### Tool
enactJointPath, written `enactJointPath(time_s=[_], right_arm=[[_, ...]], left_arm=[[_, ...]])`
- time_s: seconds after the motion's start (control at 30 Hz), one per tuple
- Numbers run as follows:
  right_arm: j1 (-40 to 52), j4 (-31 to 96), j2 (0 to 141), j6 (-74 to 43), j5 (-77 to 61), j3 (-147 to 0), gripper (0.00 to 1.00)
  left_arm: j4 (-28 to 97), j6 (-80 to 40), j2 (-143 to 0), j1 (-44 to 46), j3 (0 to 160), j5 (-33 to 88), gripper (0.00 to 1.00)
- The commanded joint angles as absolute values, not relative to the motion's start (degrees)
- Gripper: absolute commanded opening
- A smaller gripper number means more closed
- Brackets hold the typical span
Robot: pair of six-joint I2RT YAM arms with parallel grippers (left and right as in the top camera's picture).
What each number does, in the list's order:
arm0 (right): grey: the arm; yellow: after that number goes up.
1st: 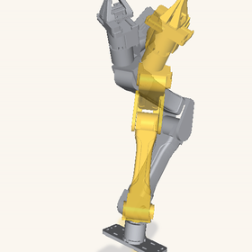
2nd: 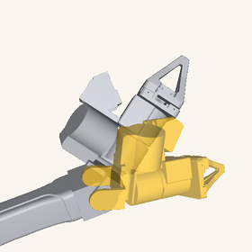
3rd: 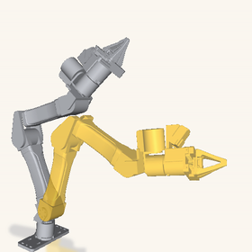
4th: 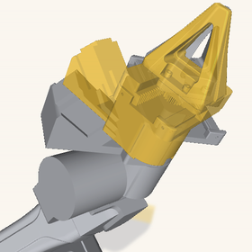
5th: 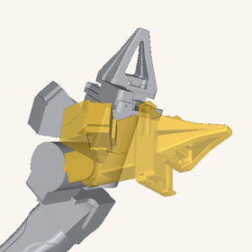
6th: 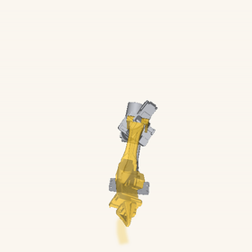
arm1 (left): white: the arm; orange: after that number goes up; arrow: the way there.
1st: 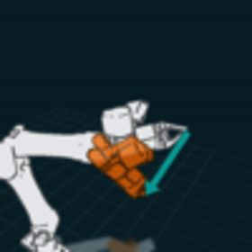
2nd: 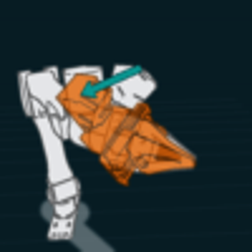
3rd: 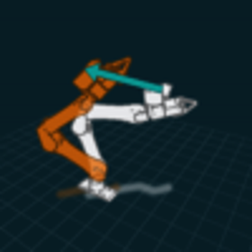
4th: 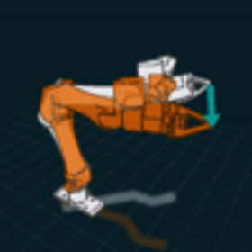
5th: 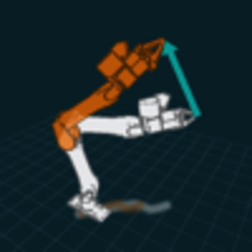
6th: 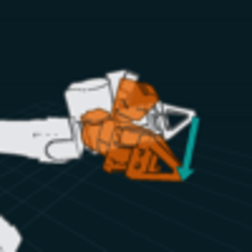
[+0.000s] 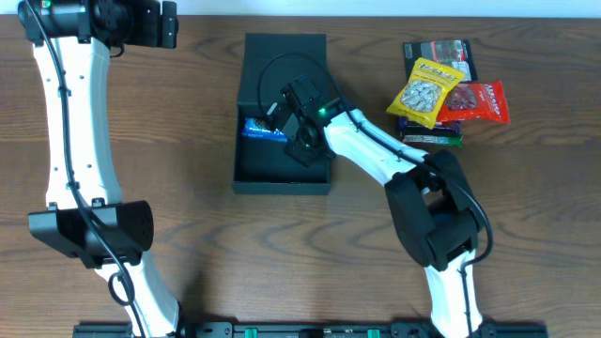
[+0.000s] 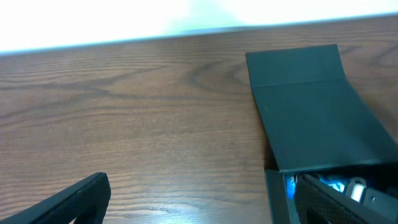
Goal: Pack container
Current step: 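Open the right gripper and withdraw it back to the snack pile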
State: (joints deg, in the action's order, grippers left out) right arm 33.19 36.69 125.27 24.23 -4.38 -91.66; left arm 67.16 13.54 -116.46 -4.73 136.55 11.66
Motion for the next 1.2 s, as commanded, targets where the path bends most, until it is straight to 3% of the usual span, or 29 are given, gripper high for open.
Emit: enactJointPath(time_s=[0.0, 0.4, 0.6, 0.73, 0.93, 1.03, 1.17], right_arm=[[32.6, 35.59, 126.69, 23.22, -1.37, -91.37, 0.01], [33.15, 37.93, 126.19, 23.09, 2.79, -92.31, 0.01], [34.15, 45.43, 119.31, 22.65, 0.69, -100.07, 0.01], [32.6, 43.44, 113.32, 21.45, 0.49, -103.96, 0.01], [23.62, 36.88, 108.2, 15.84, 3.66, -104.36, 0.03], [16.27, 33.61, 109.01, 9.58, 3.62, -104.36, 0.09], [7.6, 26.39, 112.55, 1.56, 2.48, -104.36, 0.1]], left_arm=[[67.51, 13.69, -115.0, -4.97, 136.11, 12.1, 0.96], [67.7, 13.72, -115.0, -4.97, 136.11, 12.08, 0.95], [67.75, 13.72, -115.0, -4.97, 136.11, 12.08, 0.95], [67.88, 13.72, -115.0, -4.97, 136.11, 12.08, 0.96], [68.23, 13.72, -115.0, -4.95, 136.11, 12.08, 0.96], [68.6, 13.72, -115.0, -4.95, 136.11, 12.08, 0.95], [69.01, 13.69, -115.0, -4.89, 136.11, 12.08, 0.96]])
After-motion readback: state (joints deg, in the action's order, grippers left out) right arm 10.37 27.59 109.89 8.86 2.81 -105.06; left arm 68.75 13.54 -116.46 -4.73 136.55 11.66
